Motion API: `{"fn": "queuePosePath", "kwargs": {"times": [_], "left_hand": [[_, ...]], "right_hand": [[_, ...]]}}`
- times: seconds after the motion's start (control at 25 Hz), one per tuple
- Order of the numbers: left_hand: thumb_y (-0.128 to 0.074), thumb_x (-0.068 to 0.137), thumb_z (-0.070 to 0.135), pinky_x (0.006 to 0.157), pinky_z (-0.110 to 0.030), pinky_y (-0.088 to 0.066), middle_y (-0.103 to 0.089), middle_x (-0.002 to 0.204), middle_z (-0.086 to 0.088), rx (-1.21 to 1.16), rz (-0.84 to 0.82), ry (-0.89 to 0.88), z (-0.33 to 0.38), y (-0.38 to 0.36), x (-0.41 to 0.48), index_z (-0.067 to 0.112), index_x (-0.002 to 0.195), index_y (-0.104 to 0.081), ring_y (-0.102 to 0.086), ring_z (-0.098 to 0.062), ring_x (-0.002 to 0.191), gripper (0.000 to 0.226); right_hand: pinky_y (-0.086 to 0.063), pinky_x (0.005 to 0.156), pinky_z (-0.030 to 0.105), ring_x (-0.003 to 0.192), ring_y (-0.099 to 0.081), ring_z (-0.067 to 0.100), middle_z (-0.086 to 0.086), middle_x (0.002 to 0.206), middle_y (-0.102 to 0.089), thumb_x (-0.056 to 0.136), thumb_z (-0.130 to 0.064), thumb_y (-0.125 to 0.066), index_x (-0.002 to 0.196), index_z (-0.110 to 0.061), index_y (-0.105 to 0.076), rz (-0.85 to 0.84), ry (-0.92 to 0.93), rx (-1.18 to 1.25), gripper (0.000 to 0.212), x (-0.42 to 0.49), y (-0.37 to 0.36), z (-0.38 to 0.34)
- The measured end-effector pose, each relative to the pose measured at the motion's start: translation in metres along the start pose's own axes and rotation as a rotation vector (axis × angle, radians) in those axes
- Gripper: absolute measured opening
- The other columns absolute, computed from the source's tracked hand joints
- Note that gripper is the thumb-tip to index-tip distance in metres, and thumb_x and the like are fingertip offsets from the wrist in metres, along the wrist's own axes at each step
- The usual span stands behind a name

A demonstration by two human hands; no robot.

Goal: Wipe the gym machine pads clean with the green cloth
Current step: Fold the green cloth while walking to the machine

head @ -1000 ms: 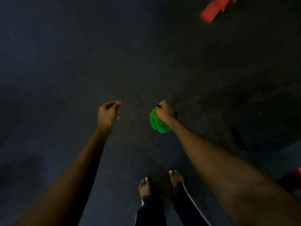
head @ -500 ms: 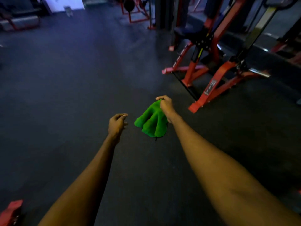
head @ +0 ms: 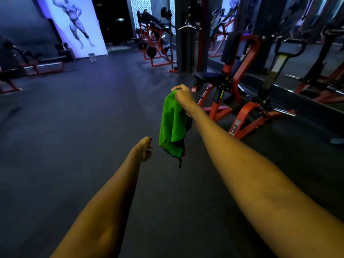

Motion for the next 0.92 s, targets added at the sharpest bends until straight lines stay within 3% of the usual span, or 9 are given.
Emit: {"fn": "queuePosePath", "kwargs": {"times": [0.12,0.24,0.28,0.36,0.52,0.6,0.72,0.8,0.92], "left_hand": [[-0.032,0.099,0.055,0.075,-0.038,-0.04,-0.057,0.109,-0.022,-0.169,-0.25,0.123,0.003,-0.037,-0.012,-0.001,0.105,-0.053,-0.06,-0.041,0.108,0.06],[-0.036,0.102,0.045,0.062,-0.034,-0.049,-0.071,0.076,-0.018,-0.325,-0.271,0.034,0.028,-0.043,-0.026,0.008,0.098,-0.059,-0.071,-0.032,0.061,0.044],[-0.037,0.104,0.04,0.046,-0.03,-0.051,-0.069,0.061,-0.014,-0.386,-0.266,-0.005,0.039,-0.039,-0.029,0.01,0.089,-0.058,-0.066,-0.027,0.045,0.04],[-0.041,0.104,0.04,0.029,-0.03,-0.045,-0.065,0.052,-0.012,-0.375,-0.265,-0.046,0.058,-0.029,-0.032,0.011,0.081,-0.056,-0.063,-0.025,0.038,0.04],[-0.051,0.103,0.026,0.054,-0.031,-0.053,-0.06,0.084,-0.01,-0.2,-0.231,-0.062,0.072,-0.008,-0.022,0.011,0.084,-0.057,-0.06,-0.023,0.07,0.024],[-0.038,0.104,0.008,0.06,-0.034,-0.05,-0.055,0.087,-0.01,-0.103,-0.202,-0.081,0.069,-0.002,-0.015,0.01,0.085,-0.056,-0.059,-0.021,0.066,0.026],[-0.036,0.095,0.0,0.064,-0.032,-0.039,-0.058,0.064,-0.008,-0.039,-0.23,-0.063,0.054,-0.009,-0.018,0.01,0.078,-0.049,-0.055,-0.02,0.05,0.024],[-0.047,0.082,0.007,0.063,-0.028,-0.039,-0.057,0.052,-0.006,-0.132,-0.205,-0.053,0.05,-0.012,-0.019,0.011,0.072,-0.051,-0.054,-0.021,0.047,0.011],[-0.059,0.093,0.036,0.047,-0.027,-0.054,-0.066,0.057,-0.008,-0.219,-0.264,0.004,0.047,-0.027,-0.02,0.004,0.059,-0.069,-0.064,-0.024,0.047,0.048]], "right_hand": [[-0.032,0.045,0.008,0.06,-0.044,0.002,-0.005,0.07,-0.05,0.081,0.003,-0.047,0.082,-0.016,-0.057,-0.021,0.029,0.038,0.021,-0.011,0.006,-0.02],[-0.034,0.055,0.018,0.064,-0.042,0.009,-0.003,0.069,-0.049,0.075,-0.018,-0.049,0.067,-0.02,-0.05,-0.015,0.069,0.009,0.008,-0.012,0.019,-0.028],[-0.036,0.06,0.023,0.065,-0.042,0.01,-0.003,0.069,-0.048,0.08,-0.025,-0.054,0.065,-0.02,-0.048,0.0,0.067,-0.021,0.016,-0.01,0.027,-0.026],[-0.035,0.059,0.023,0.061,-0.039,0.009,-0.005,0.065,-0.042,0.092,-0.028,-0.065,0.065,-0.022,-0.043,0.054,0.054,-0.058,0.036,-0.006,0.047,-0.015],[-0.027,0.047,0.016,0.055,-0.032,0.006,-0.006,0.062,-0.037,0.092,-0.014,-0.067,0.064,-0.024,-0.035,0.184,0.018,-0.103,0.044,0.002,0.082,0.019],[-0.028,0.047,0.021,0.055,-0.034,0.008,-0.005,0.062,-0.037,0.091,-0.01,-0.063,0.065,-0.023,-0.034,0.227,-0.022,-0.108,0.041,0.002,0.094,0.032],[-0.035,0.052,0.022,0.06,-0.042,0.01,-0.005,0.069,-0.044,0.094,-0.007,-0.056,0.076,-0.024,-0.041,0.232,-0.061,-0.127,0.029,0.004,0.105,0.048],[-0.037,0.06,0.016,0.07,-0.046,0.007,-0.002,0.086,-0.054,0.093,-0.001,-0.052,0.1,-0.019,-0.054,0.223,-0.051,-0.142,0.019,0.005,0.111,0.055],[-0.035,0.054,0.011,0.065,-0.046,0.001,0.004,0.103,-0.058,0.091,0.005,-0.046,0.128,-0.007,-0.059,0.195,-0.057,-0.195,0.041,0.005,0.117,0.066]]}}
Point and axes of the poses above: each hand's wrist, its own x-axis towards the middle knuckle, its own y-axis out of the back of the hand, z = x × y, the point moved 9 cm from there along x, towards the middle knuckle
